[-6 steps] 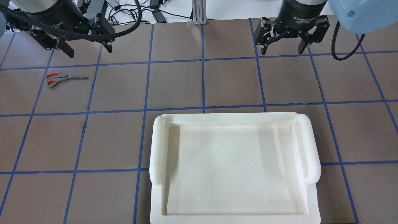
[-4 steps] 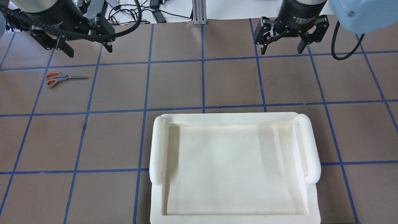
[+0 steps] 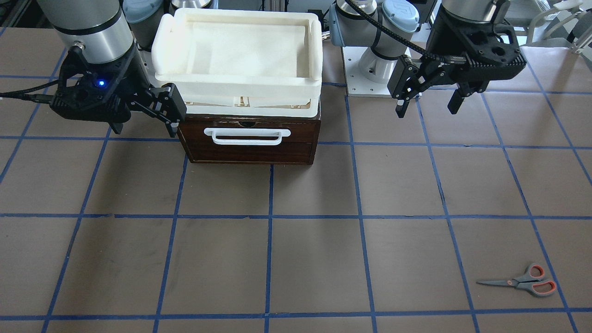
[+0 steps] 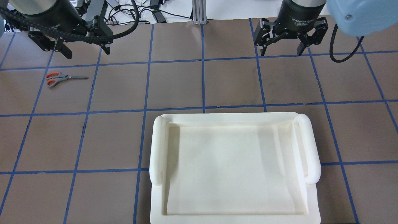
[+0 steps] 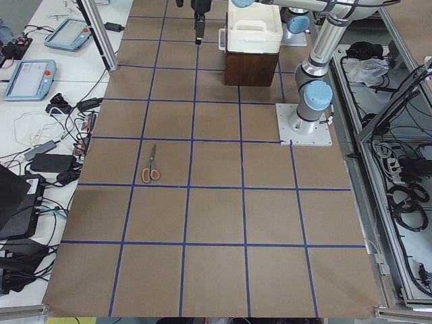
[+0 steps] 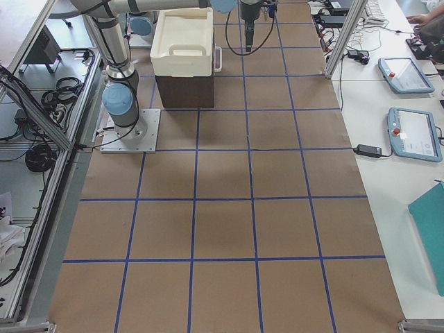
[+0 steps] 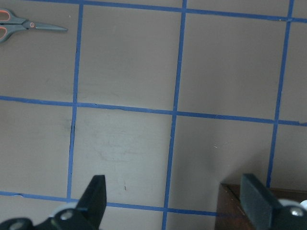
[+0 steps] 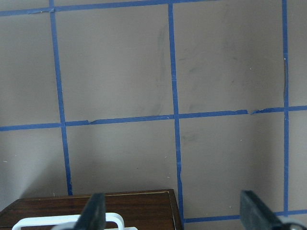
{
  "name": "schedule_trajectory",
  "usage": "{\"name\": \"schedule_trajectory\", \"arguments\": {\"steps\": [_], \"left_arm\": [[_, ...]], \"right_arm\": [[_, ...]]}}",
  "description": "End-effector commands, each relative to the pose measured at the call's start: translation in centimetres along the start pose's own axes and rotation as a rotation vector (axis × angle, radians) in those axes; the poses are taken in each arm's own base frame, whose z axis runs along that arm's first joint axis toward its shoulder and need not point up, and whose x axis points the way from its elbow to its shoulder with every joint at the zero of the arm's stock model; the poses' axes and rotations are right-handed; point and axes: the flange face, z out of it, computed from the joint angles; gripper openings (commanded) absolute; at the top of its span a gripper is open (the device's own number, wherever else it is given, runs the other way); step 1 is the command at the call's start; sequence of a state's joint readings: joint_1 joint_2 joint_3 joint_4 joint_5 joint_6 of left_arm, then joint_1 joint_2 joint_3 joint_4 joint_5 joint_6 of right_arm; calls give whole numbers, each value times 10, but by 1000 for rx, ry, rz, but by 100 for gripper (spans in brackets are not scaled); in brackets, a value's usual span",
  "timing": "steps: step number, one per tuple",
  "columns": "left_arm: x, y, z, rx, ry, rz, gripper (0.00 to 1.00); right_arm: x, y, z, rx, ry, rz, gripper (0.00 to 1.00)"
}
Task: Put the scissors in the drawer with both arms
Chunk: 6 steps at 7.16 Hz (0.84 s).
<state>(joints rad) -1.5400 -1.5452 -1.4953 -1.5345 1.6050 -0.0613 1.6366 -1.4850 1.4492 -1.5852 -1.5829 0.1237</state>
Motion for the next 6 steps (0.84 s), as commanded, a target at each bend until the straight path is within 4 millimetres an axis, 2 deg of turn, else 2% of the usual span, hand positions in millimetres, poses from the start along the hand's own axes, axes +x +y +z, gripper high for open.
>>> {"name": "schedule_trajectory", "arguments": {"steps": [1,2,3,4,5,6], "left_arm": [[-52,0,63,-122,-2,76,100],[-92,-3,103,-156,7,119,99],[-117,-4,143,-169,21,244,99],[-146,-11,180,-180,33,373,99],[-176,-18,206,-203,52,468,100],[-209,-26,231,-225,86,562,100]], "right_arm": [[-2,-3,5,5,-10,116,100],[-5,-12,14,23,-9,372,100],[-10,-16,23,8,-7,555,100],[-16,-24,43,-33,3,712,100],[-39,-22,57,-45,23,828,100],[-72,-16,76,-66,54,954,100]]}}
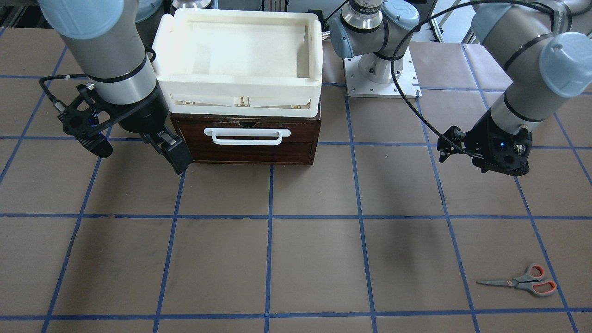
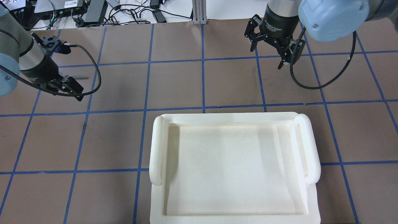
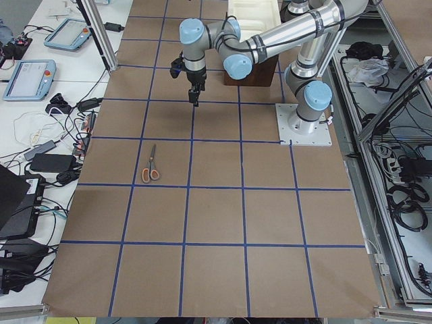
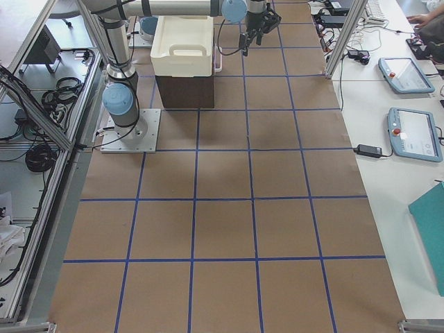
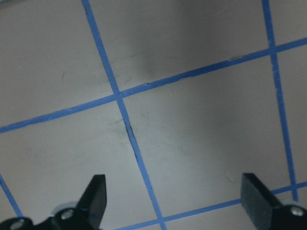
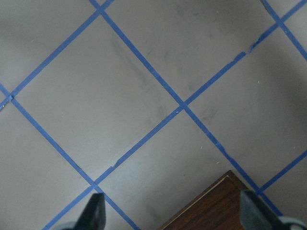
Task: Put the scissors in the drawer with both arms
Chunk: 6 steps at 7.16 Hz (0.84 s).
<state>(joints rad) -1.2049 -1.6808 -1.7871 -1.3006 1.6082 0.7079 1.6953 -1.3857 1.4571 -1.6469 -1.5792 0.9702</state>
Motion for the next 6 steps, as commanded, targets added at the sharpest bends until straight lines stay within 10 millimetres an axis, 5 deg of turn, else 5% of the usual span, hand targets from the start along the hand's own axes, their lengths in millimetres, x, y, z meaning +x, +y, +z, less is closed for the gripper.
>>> {"name": "schedule_trajectory", "arguments": {"steps": [1,4,6], "left_arm": [[-71,2,49,2,0,250,100],[-130,-37,75,-21,-68,593,99],[-160,-64,86,-23,-94,806,95]], "right_arm": [[-36,48,40,-6,71,247,100],[-65,77,102,-20,187,457,100],[-73,95,122,-42,228,547,100]]}}
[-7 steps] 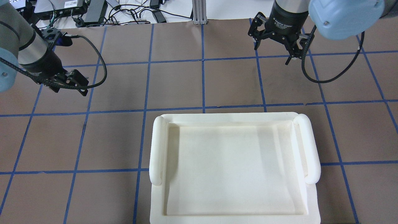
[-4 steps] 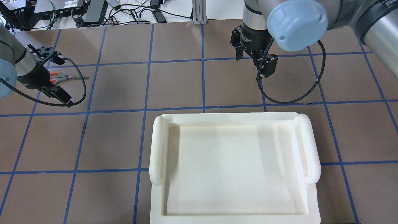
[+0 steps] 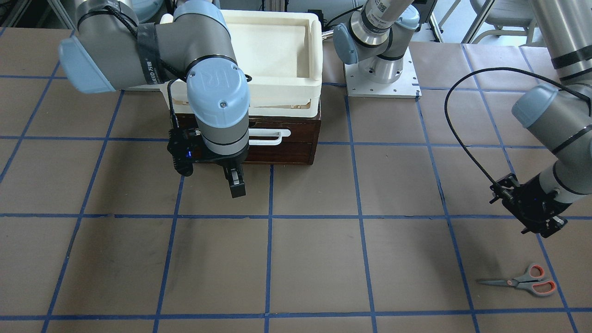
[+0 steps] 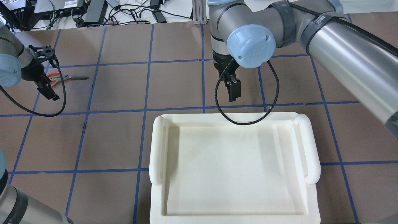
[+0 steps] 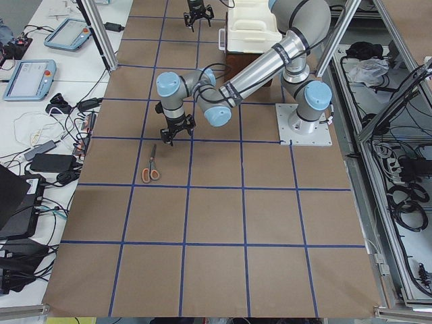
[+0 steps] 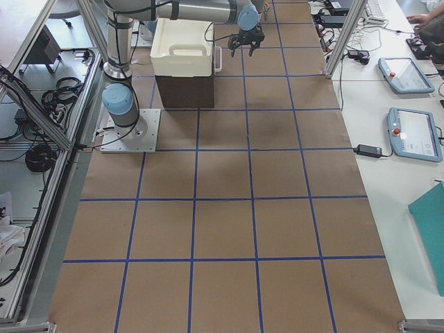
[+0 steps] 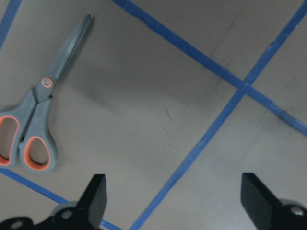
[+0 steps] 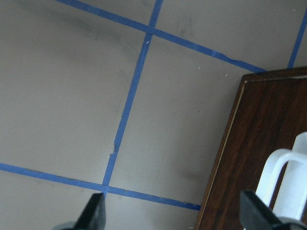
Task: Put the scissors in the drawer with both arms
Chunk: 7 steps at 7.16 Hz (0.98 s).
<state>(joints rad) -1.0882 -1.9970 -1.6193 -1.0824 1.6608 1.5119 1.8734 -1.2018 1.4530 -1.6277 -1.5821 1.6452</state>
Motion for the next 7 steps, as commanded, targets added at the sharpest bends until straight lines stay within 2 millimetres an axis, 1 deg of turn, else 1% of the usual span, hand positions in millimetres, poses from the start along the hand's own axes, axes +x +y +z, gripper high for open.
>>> {"name": "schedule_trajectory", "arguments": {"steps": [1,2,3,4,5,7], "left_arm": [[-42,-4,18,6,-50,164,95],[-59,-7,23,15,-93,239,94],[-73,-12,33,39,-99,332,87],[-87,-14,43,42,-102,381,87],[-92,-18,57,91,-96,433,86],[-98,-5,80,120,-78,493,80]], "right_arm": [[-1,20,18,-53,59,97,100],[0,22,26,-54,97,113,100],[3,24,31,-48,124,118,100],[5,24,33,-44,152,120,100],[9,23,36,-38,180,121,99],[8,23,39,-34,194,121,99]]}}
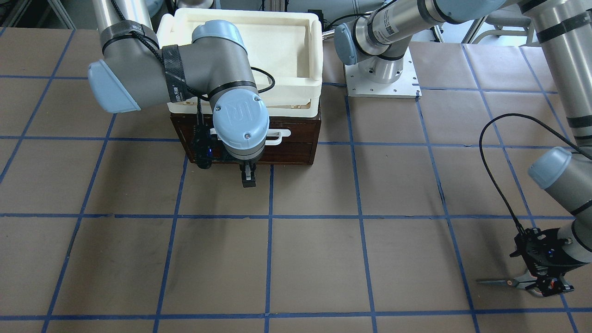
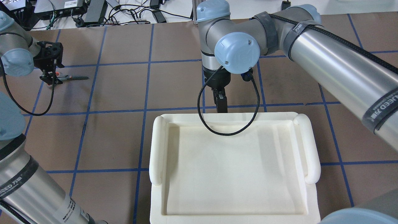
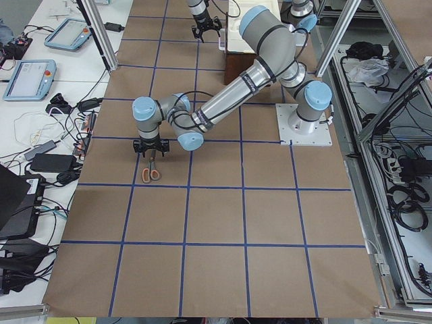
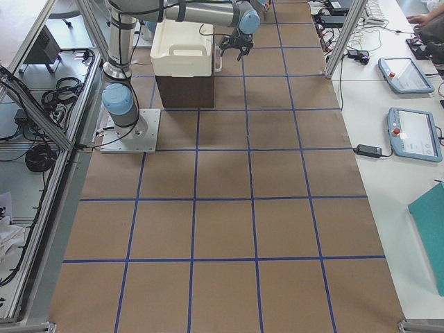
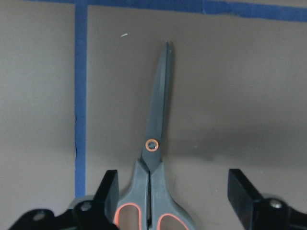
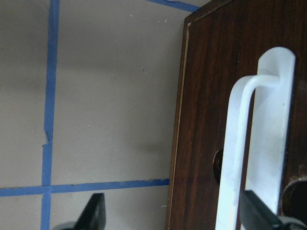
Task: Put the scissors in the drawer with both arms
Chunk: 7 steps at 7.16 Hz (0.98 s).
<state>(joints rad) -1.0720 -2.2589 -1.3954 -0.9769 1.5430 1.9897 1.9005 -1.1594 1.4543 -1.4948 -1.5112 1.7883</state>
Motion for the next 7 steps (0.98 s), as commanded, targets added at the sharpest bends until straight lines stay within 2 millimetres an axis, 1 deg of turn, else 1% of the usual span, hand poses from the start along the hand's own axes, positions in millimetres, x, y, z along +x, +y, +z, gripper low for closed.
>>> {"name": "schedule_trajectory", "arguments": {"steps": [1,2,4,6,7], "left_arm": [[1,10,13,19,7,52,78],[1,10,20,22,16,70,77],[1,11,31,27,29,82,77],[0,12,36,21,16,99,77],[0,12,36,21,13,107,77]], "right_arm": [[-3,0,6,6,16,1,99],[-5,0,8,9,20,1,99],[-4,0,12,11,38,1,99],[-4,0,15,9,50,2,99],[-9,1,21,13,60,2,99]]}}
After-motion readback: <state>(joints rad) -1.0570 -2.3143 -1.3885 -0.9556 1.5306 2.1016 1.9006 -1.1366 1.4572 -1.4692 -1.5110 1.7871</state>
